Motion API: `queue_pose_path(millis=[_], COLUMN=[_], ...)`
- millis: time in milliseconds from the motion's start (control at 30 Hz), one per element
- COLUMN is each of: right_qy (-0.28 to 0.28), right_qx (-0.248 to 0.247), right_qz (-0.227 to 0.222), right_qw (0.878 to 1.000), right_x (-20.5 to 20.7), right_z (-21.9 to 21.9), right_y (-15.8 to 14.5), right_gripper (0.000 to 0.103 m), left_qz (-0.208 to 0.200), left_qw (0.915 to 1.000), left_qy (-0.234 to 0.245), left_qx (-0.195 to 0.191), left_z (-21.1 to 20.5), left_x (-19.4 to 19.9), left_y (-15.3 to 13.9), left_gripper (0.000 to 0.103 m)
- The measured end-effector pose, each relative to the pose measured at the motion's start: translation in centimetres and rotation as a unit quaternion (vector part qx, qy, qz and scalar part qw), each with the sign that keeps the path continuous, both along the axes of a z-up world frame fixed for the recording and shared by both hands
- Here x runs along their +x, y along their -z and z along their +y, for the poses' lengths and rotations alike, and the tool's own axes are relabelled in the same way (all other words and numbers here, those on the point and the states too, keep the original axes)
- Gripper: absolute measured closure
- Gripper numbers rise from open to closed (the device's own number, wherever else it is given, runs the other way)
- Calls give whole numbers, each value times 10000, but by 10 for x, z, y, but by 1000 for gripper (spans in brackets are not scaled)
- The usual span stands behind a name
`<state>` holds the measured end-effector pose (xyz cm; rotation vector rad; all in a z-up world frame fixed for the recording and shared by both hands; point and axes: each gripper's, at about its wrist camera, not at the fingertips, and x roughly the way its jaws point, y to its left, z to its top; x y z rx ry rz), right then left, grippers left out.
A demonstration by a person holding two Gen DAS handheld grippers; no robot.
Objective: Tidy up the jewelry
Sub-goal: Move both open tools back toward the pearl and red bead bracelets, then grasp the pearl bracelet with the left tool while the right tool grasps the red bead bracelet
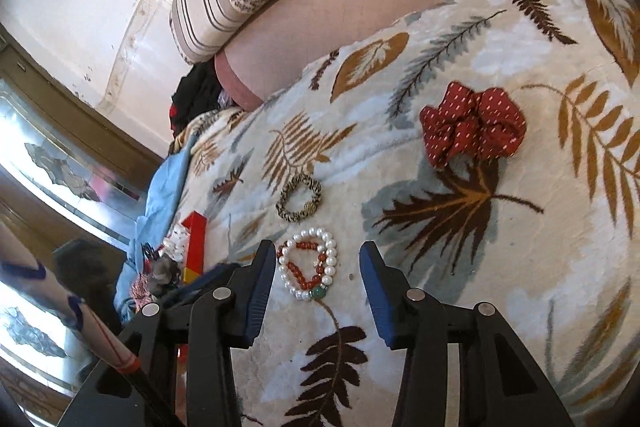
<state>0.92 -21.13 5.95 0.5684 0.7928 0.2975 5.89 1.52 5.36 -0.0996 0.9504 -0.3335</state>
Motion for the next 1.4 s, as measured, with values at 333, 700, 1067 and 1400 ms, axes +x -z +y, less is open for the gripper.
queue_pose_path(millis=[333, 700, 1067, 1400], right_qy=[131, 98, -494, -807], right_qx=[294, 176, -380, -2040], right_qz=[26, 68, 345, 367], right_qw=[9995, 9998, 9975, 9750], right_x=[2, 6, 26, 39], right_z=[-17, -12, 39, 106], right_y=[-1, 2, 32, 59], right_gripper=[54, 54, 58, 85], left_qz=[12, -369, -1060, -1053], left_qw=[9958, 9985, 9927, 9919], left_qy=[402, 344, 82, -24], left_qx=[820, -203, -576, -706], left_z=[-43, -3, 52, 76], left_x=[16, -12, -40, -32], left_y=[32, -9, -62, -45], left_gripper=[87, 94, 94, 94])
